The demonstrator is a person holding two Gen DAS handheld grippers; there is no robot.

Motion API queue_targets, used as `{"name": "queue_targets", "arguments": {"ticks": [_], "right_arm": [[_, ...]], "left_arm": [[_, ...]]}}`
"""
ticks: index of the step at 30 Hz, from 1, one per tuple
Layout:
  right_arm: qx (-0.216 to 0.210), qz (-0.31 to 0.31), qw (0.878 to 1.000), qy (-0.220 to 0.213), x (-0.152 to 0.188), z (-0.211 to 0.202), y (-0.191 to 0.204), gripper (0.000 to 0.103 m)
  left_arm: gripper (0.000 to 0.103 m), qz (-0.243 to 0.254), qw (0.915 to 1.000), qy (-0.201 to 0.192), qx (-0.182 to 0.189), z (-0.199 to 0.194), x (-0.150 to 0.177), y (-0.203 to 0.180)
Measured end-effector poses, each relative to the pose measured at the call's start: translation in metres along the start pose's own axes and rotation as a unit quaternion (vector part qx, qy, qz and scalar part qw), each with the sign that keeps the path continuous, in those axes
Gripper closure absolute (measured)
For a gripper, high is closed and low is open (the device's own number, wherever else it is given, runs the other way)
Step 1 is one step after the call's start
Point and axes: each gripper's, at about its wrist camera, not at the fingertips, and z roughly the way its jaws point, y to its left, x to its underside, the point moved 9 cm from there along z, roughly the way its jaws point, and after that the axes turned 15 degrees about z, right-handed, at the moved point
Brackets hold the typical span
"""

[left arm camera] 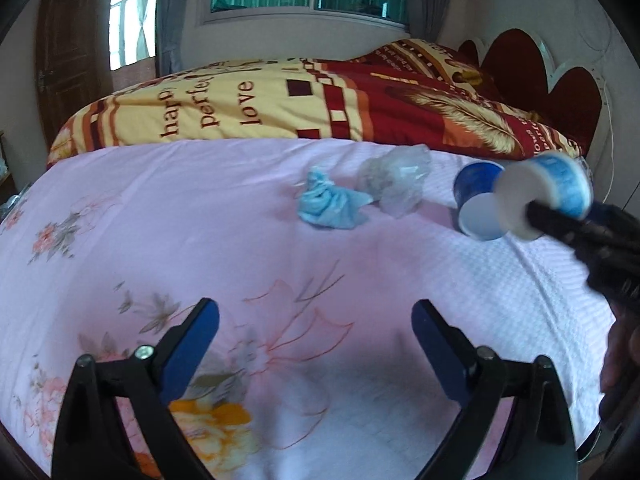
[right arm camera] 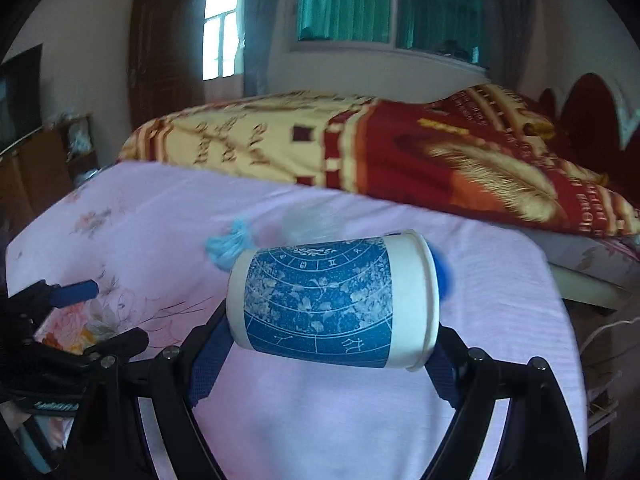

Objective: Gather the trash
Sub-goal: 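Grasp the blue-patterned paper cup with the right tool, then grasp the light-blue mask with the left tool while the right tool holds the blue cup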

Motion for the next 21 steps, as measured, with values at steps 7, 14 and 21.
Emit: {"name": "queue_targets", "arguments": {"ticks": [7, 14, 21], "right_arm": [[0.075, 0.075, 0.994, 0.002, -0.029, 0.012, -0.103, 0.017], [0.090, 0.085, 0.992, 0.034, -0.035, 0.055, -0.138, 0.017], [0.079, 0.087, 0.992, 0.050, -0.025, 0.065, -0.136, 0.017]], "left_arm": [[0.011, 0.014, 0.9999, 0.003, -0.005, 0.031, -0.028, -0.001], [0.025, 0.009, 0.9984, 0.054, 0.011, 0.100, -0.054, 0.007], [0.089, -0.003, 0.9969, 0.057, 0.055, 0.113, -0.054, 0.004]]}}
